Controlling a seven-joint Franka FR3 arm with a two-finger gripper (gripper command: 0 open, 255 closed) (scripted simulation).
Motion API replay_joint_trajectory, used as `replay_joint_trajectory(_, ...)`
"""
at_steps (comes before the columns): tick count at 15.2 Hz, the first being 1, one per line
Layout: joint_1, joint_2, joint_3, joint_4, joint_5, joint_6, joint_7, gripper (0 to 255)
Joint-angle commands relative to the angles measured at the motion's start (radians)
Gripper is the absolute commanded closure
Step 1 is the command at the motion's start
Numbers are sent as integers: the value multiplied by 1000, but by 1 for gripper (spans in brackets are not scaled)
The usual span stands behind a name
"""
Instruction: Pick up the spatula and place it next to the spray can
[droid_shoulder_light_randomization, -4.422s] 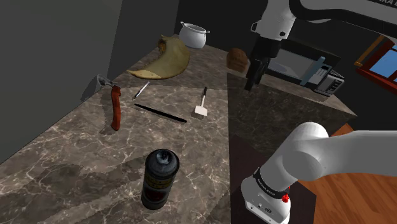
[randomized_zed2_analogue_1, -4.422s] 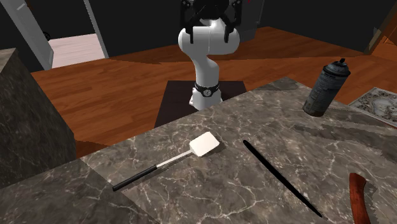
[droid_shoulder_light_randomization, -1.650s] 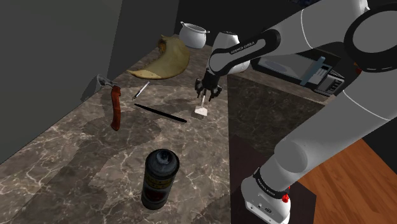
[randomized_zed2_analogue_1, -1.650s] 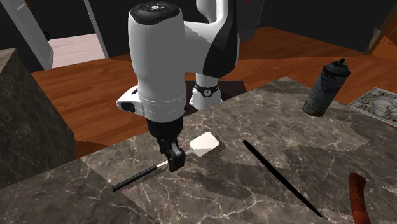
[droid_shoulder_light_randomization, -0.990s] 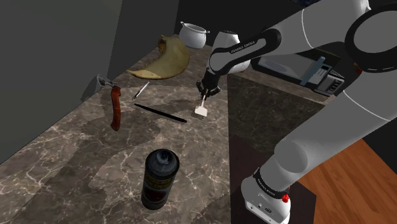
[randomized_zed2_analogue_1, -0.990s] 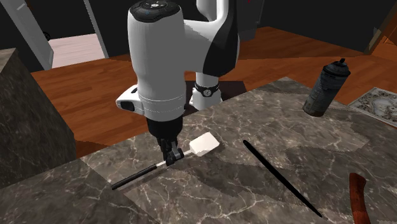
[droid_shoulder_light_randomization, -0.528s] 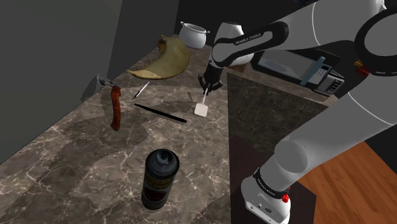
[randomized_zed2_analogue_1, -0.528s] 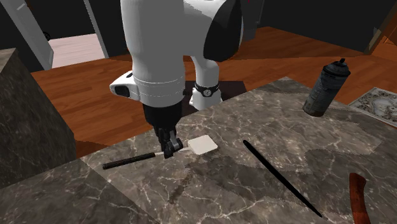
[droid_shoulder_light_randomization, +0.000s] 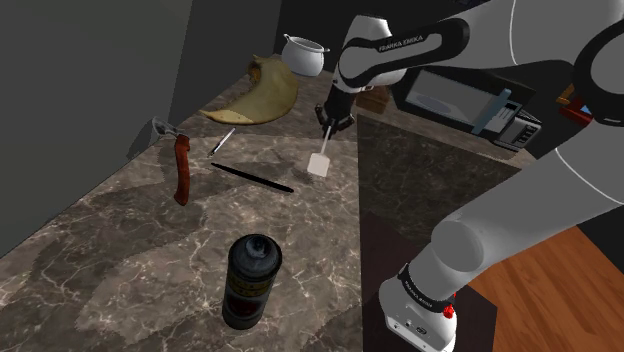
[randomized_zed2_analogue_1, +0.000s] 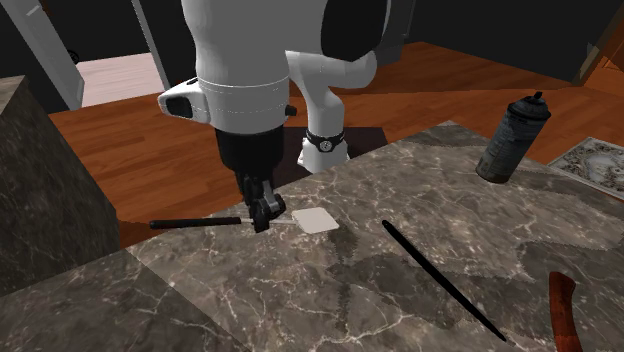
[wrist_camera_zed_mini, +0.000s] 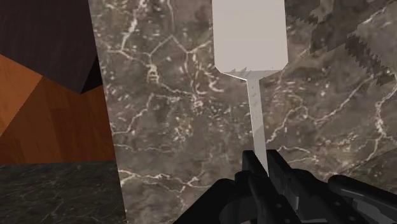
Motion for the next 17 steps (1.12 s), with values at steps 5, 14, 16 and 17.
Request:
replay_joint_trajectory(5,0,-34,-3,49,6,-83,-8,255)
replay_joint_trajectory(14,1,-66,-6,140,10,-206,-16,255)
replay_joint_trajectory(16,1,-71,-6,163,11,-233,-17,255)
replay_joint_trajectory(17,1,-73,-6,174,11,-247,-18,255)
